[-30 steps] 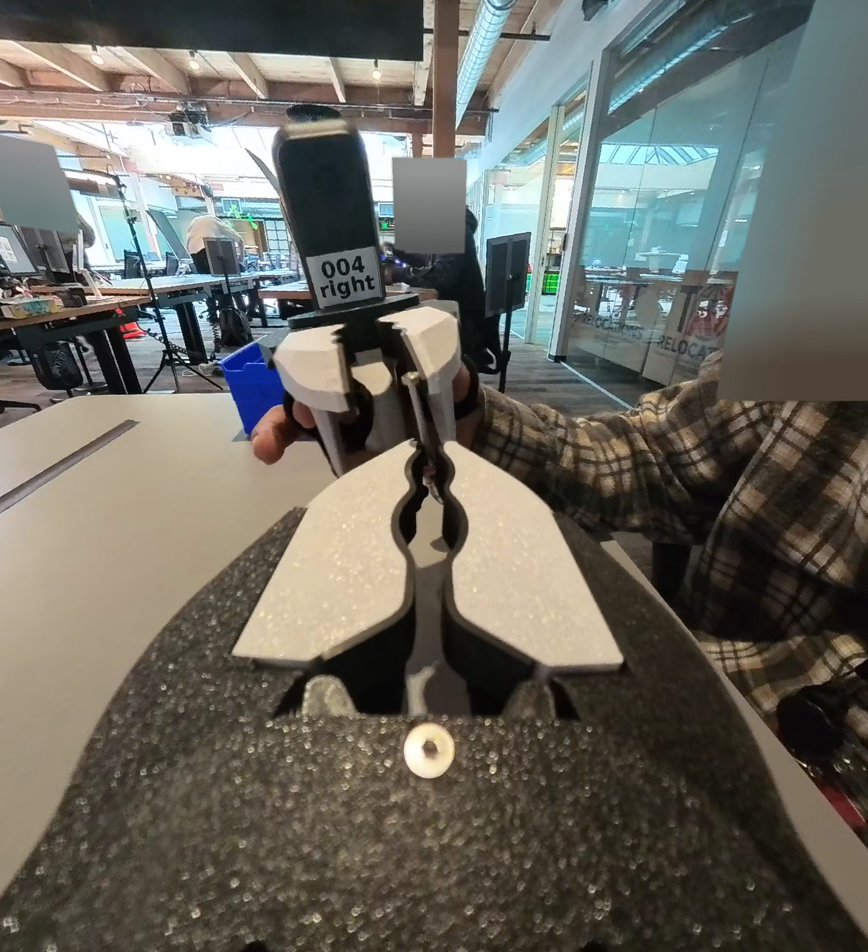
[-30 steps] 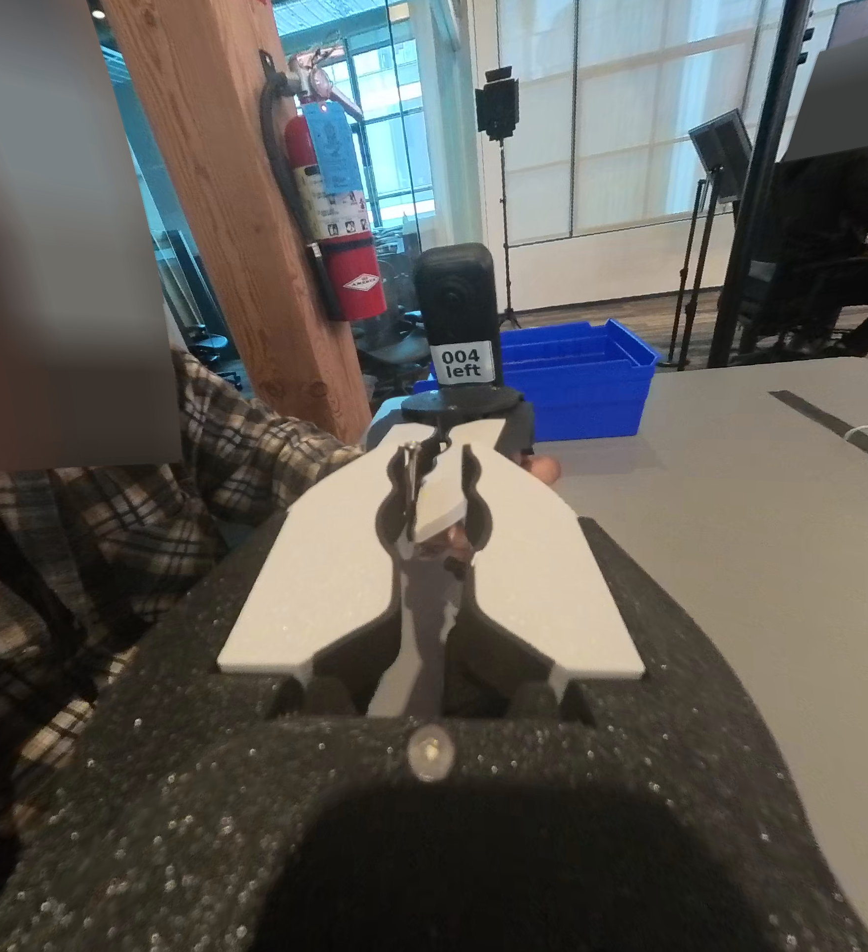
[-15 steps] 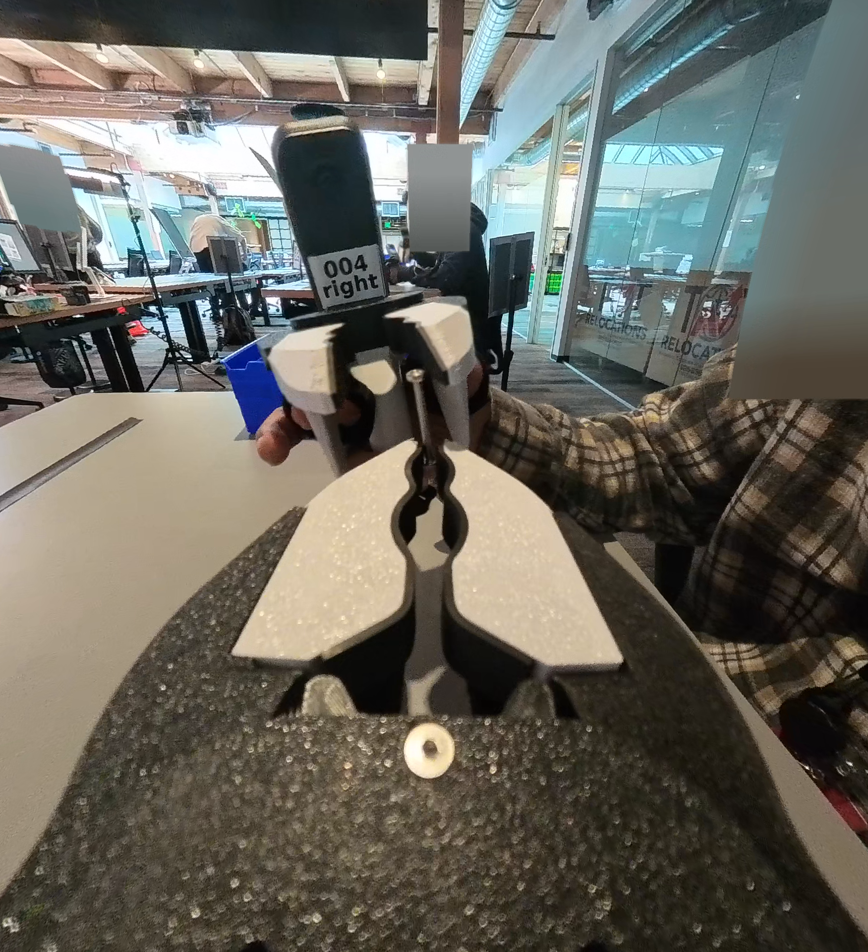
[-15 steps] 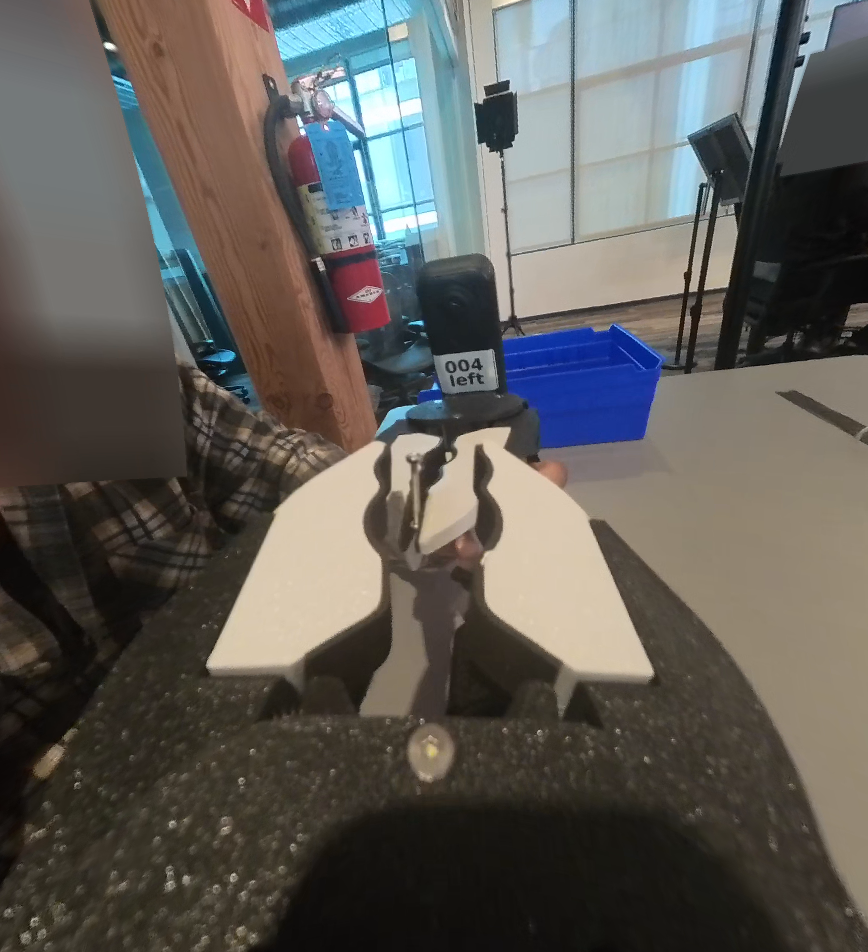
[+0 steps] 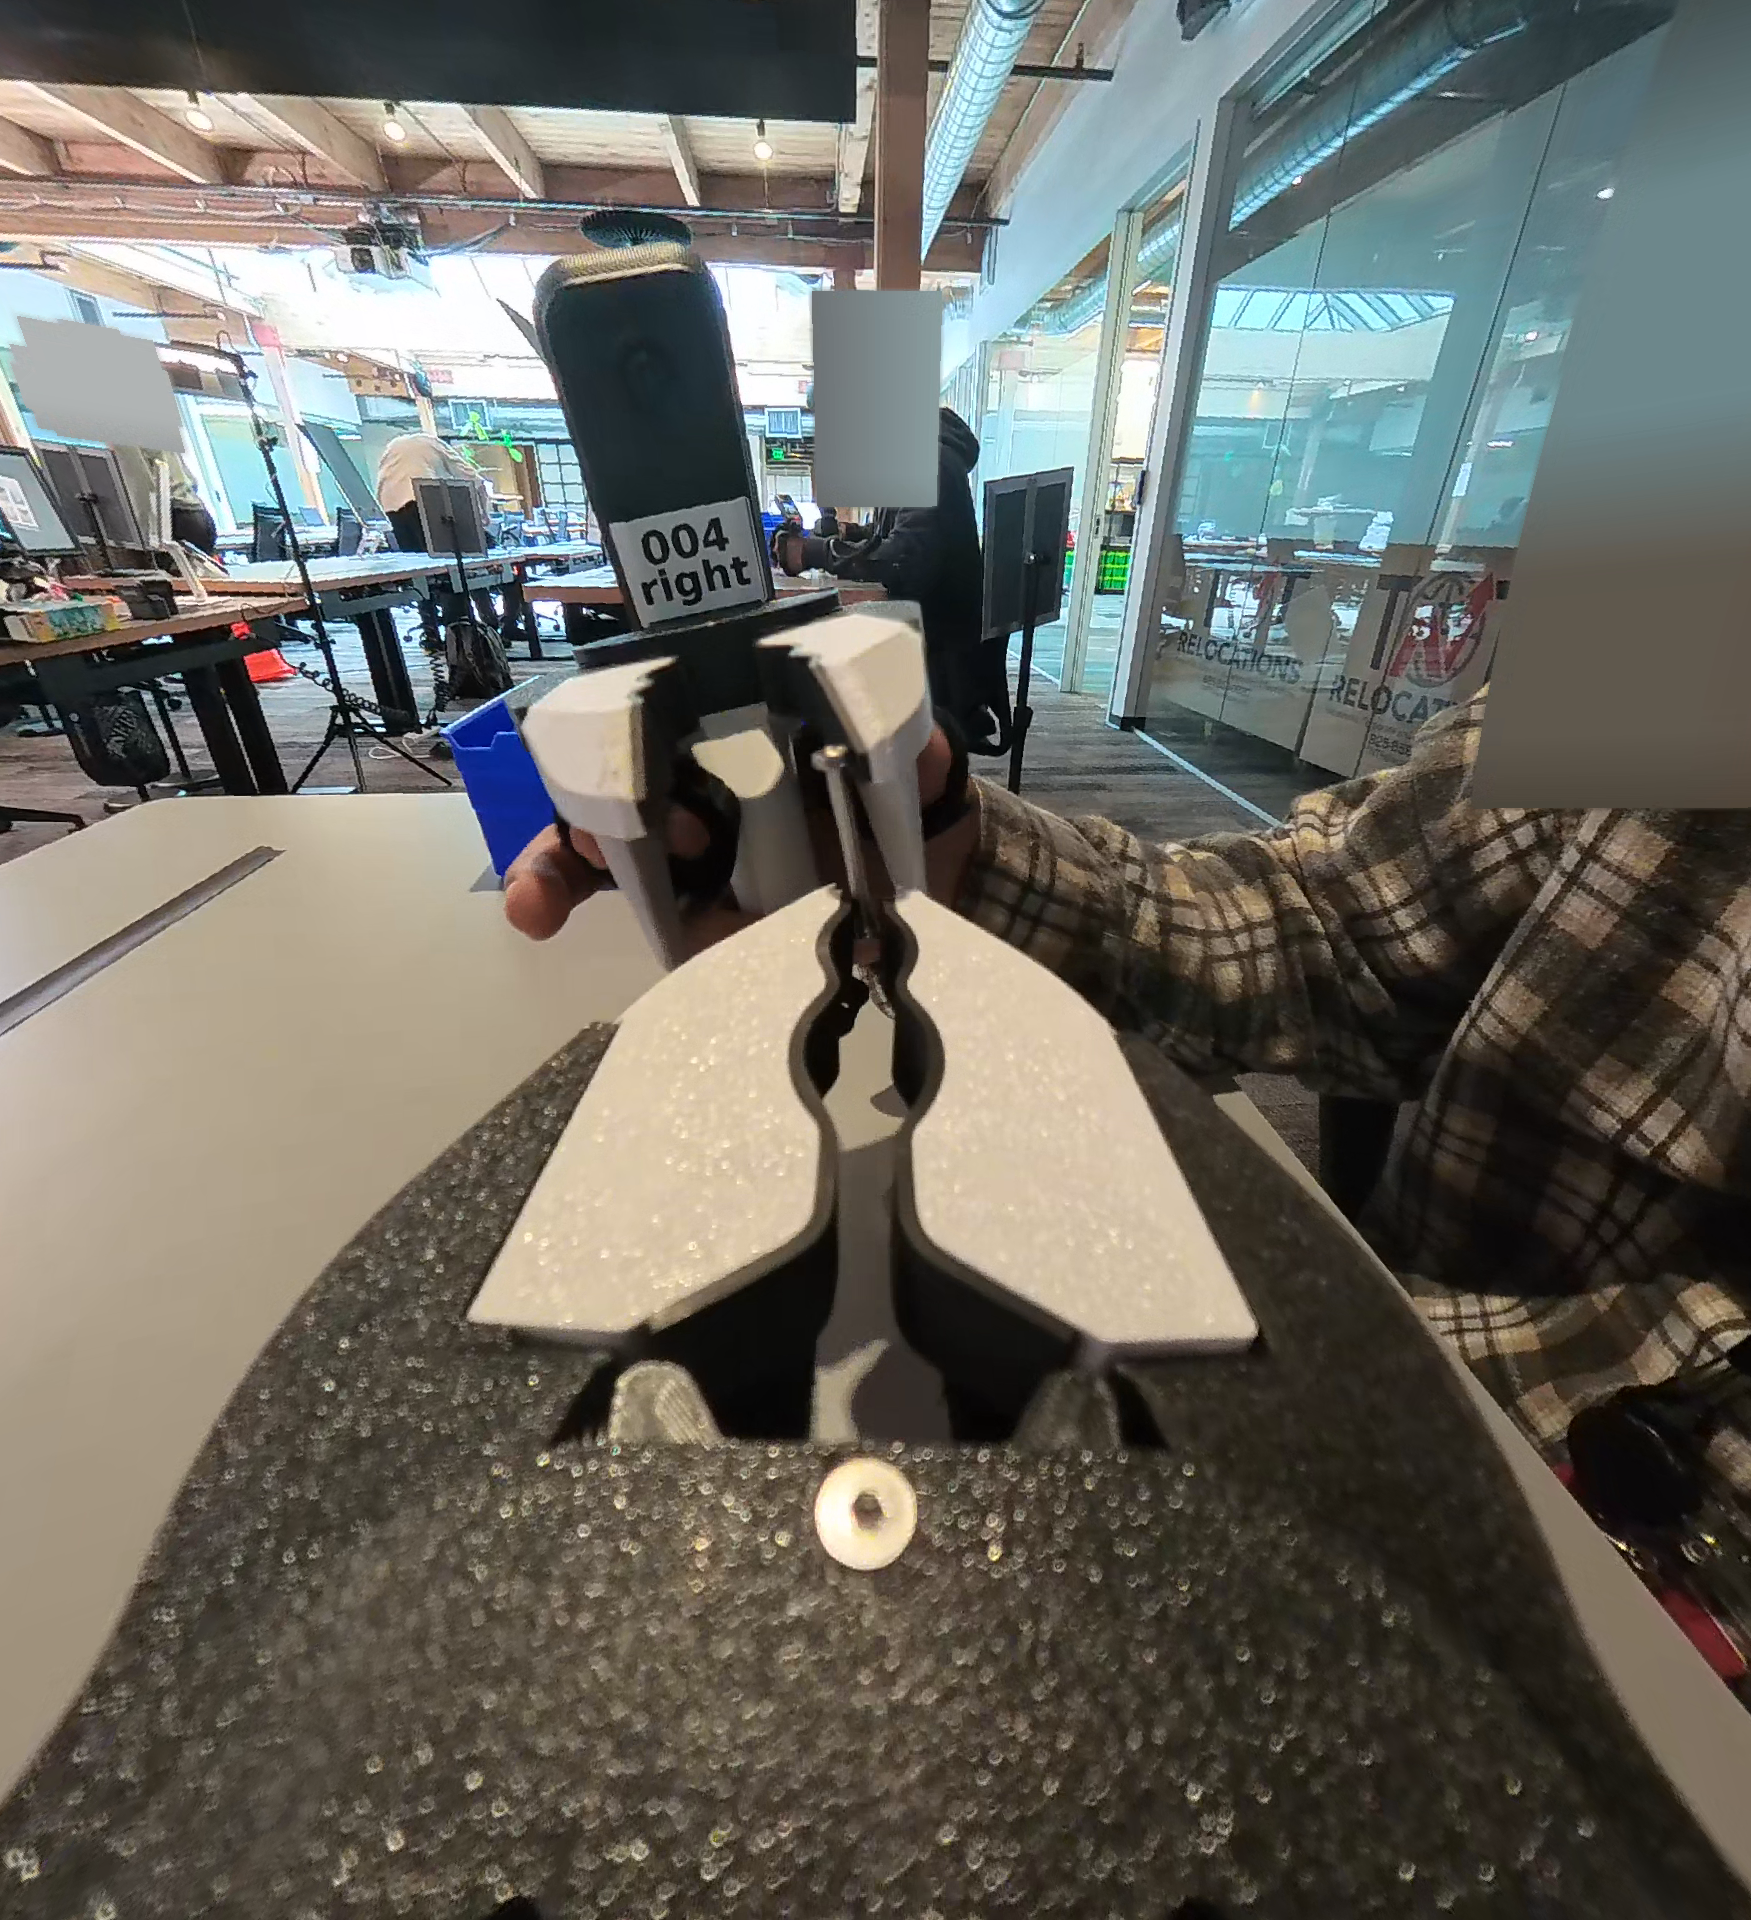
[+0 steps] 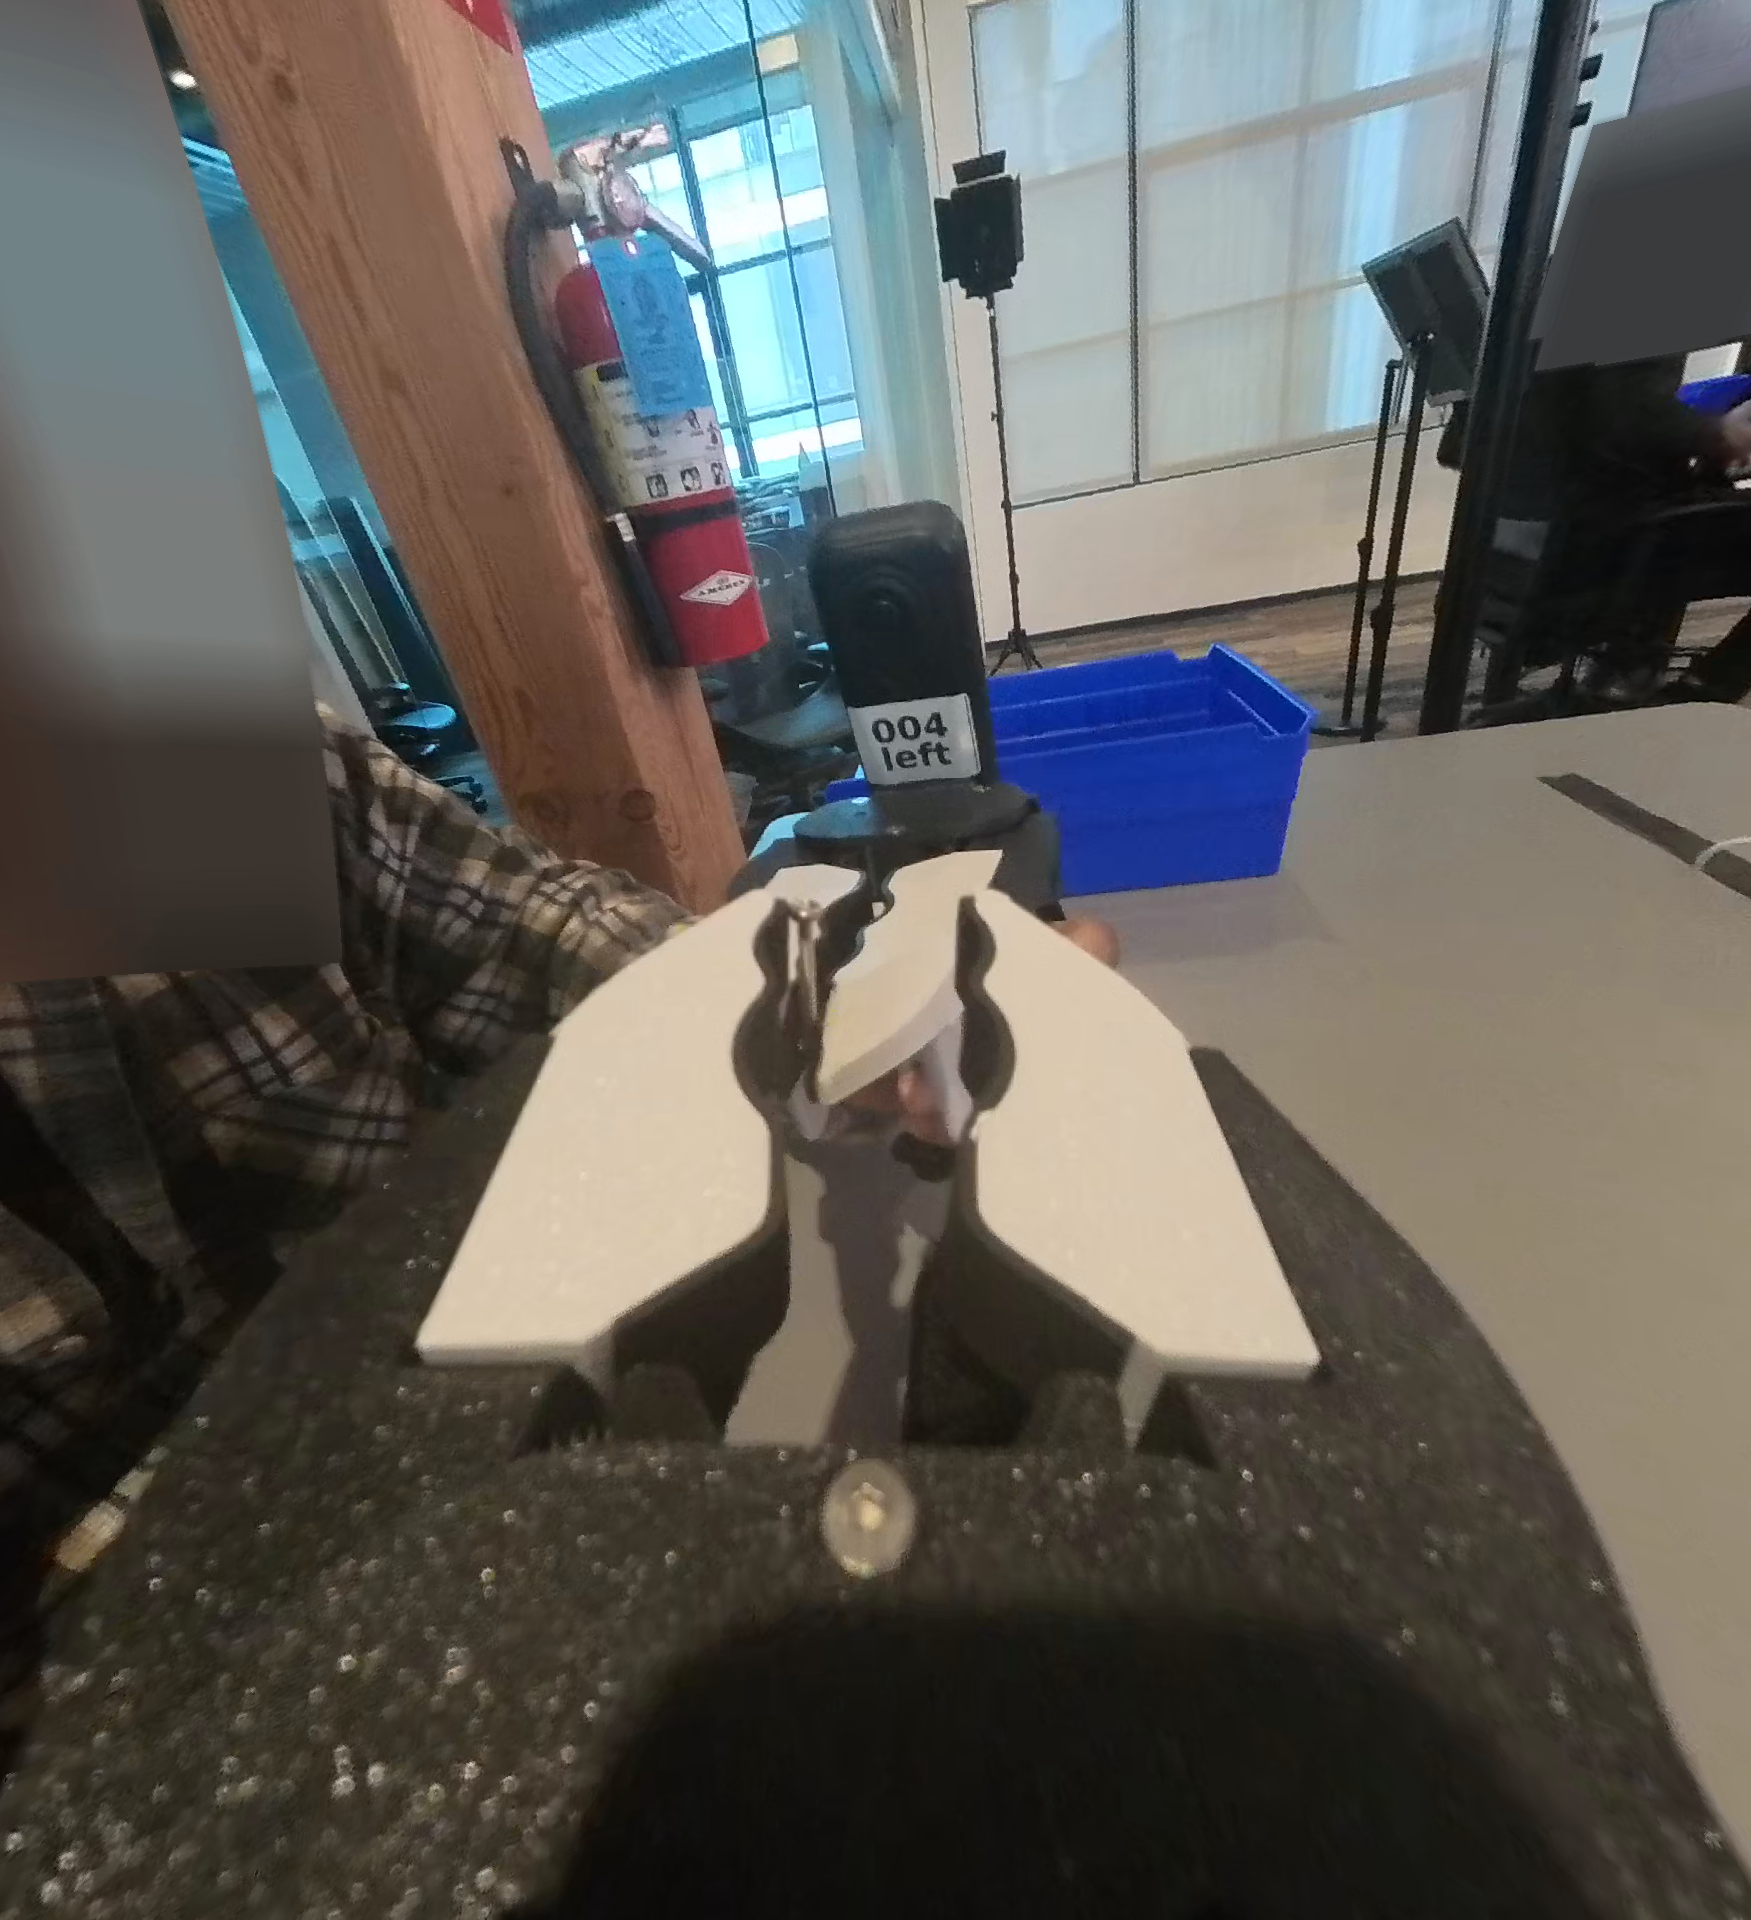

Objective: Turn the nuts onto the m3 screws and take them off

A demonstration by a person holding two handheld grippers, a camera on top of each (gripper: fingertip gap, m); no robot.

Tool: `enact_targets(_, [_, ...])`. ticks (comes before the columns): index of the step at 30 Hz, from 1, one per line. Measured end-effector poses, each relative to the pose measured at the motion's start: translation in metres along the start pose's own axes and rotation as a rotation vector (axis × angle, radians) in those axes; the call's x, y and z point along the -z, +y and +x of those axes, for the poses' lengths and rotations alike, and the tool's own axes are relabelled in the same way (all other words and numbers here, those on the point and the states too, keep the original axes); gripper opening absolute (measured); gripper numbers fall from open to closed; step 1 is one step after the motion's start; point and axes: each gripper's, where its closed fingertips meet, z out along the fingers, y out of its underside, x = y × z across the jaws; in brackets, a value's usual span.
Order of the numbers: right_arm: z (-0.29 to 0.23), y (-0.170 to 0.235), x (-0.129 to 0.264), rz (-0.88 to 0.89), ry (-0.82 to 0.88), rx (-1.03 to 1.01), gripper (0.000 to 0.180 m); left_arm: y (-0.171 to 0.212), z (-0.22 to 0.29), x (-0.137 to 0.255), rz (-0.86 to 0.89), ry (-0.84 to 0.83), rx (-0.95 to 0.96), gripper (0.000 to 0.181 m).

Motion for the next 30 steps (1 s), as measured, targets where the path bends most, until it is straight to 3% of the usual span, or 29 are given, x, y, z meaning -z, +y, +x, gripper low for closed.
enact_targets(10, [-0.005,-0.002,0.001,0.003,-0.025,-0.005,0.029,0.000,-0.002,0.001,0.005,-0.010,0.005,0.004])
enact_targets(18, [-0.011,0.002,-0.003,-0.012,-0.068,-0.001,0.006,0.001,-0.002,0.000,-0.003,-0.006,0.005,0.004])
enact_targets(30, [-0.017,-0.001,-0.001,0.014,-0.117,-0.001,0.005,-0.003,0.004,0.000,0.017,0.030,0.003,0.003])
